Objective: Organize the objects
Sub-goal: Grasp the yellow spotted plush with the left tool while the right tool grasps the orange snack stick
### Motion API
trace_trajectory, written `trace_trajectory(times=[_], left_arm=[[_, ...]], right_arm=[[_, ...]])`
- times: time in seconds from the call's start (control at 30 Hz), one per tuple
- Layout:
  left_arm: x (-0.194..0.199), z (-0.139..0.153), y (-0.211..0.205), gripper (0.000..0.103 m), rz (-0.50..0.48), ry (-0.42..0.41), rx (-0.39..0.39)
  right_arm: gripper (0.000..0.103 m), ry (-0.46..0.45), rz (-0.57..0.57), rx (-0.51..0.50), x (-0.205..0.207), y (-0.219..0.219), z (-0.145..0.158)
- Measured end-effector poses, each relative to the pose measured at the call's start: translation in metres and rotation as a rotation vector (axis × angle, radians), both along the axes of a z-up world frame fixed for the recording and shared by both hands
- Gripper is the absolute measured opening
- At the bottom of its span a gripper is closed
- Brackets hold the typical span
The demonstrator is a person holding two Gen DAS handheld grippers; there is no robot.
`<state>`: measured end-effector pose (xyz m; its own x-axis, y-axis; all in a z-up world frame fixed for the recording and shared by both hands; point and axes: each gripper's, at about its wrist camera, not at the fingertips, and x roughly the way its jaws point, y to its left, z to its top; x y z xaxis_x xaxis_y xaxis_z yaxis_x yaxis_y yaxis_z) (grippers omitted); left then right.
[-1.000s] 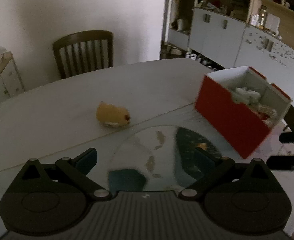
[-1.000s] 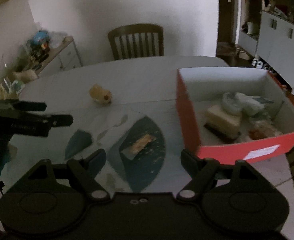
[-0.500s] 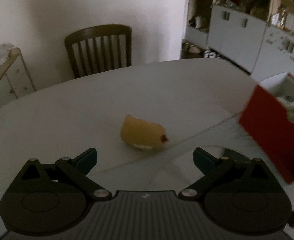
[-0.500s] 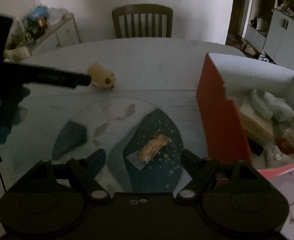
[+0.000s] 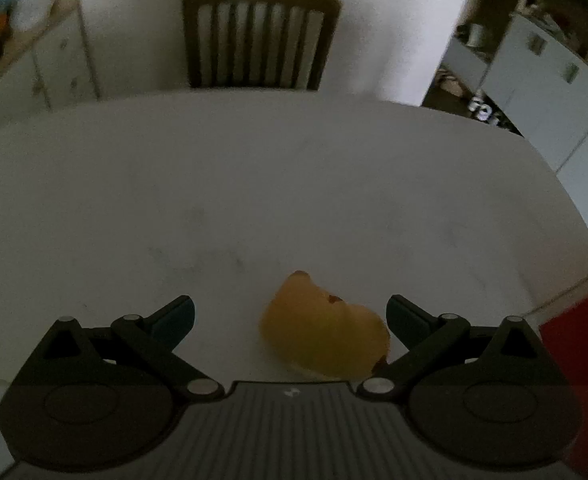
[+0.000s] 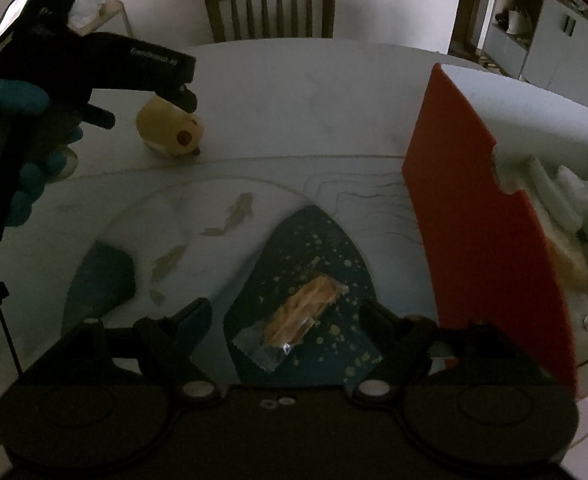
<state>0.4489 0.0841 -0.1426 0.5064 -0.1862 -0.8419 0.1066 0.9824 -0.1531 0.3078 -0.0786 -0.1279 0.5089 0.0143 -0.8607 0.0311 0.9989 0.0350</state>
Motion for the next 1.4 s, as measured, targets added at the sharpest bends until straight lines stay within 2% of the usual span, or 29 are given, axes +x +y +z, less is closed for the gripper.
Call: trace_trajectory(times=[0.13,0.2,0.37,0.47,0.5,0.6,0.67,0.73,0.8,1.03,1.4], left_arm=[[0.007,-0.014,0.005,0.102,0.044,0.061,-0.062],[0.006,-0.017,0.003,0.102,0.043,0.068,-0.068],[0.002,-0.021,-0.006,0.101,-0.011,0.056,-0.004],[0.000,-0.021,-0.013,0.097,-0.028,0.037,0.040],[-0.001,-0.021,-0.015,0.090,-0.041,0.029,0.069],[-0.005,-0.020,-0.021,0.072,-0.074,0.001,0.145],[-0.008,-0.018,-0.020,0.064,-0.082,-0.009,0.154],[-0.008,-0.017,-0.020,0.048,-0.082,-0.013,0.156],[-0.010,-0.015,-0.019,0.041,-0.096,-0.011,0.159],[-0.008,-0.011,-0.017,0.038,-0.117,0.001,0.151],[-0.050,0.010,-0.006,0.037,-0.166,0.007,0.129]], right_arm=[[0.079,0.014,-0.014,0.002,0.005,-0.001,-0.005],[0.078,0.021,-0.024,0.008,0.007,-0.002,-0.009],[0.073,0.033,-0.062,0.035,0.005,-0.007,-0.018],[0.069,0.023,-0.047,0.012,0.004,-0.003,-0.018],[0.061,0.020,-0.042,0.005,0.003,-0.001,-0.018],[0.048,0.017,-0.013,-0.049,0.003,0.006,-0.018],[0.041,0.017,-0.004,-0.048,-0.001,0.009,-0.017],[0.034,0.018,0.000,-0.058,-0.002,0.010,-0.016],[0.024,0.022,0.003,-0.065,-0.002,0.011,-0.015],[0.019,0.040,-0.002,-0.061,-0.004,0.008,-0.012],[0.019,0.008,-0.012,-0.017,-0.028,0.005,0.012]])
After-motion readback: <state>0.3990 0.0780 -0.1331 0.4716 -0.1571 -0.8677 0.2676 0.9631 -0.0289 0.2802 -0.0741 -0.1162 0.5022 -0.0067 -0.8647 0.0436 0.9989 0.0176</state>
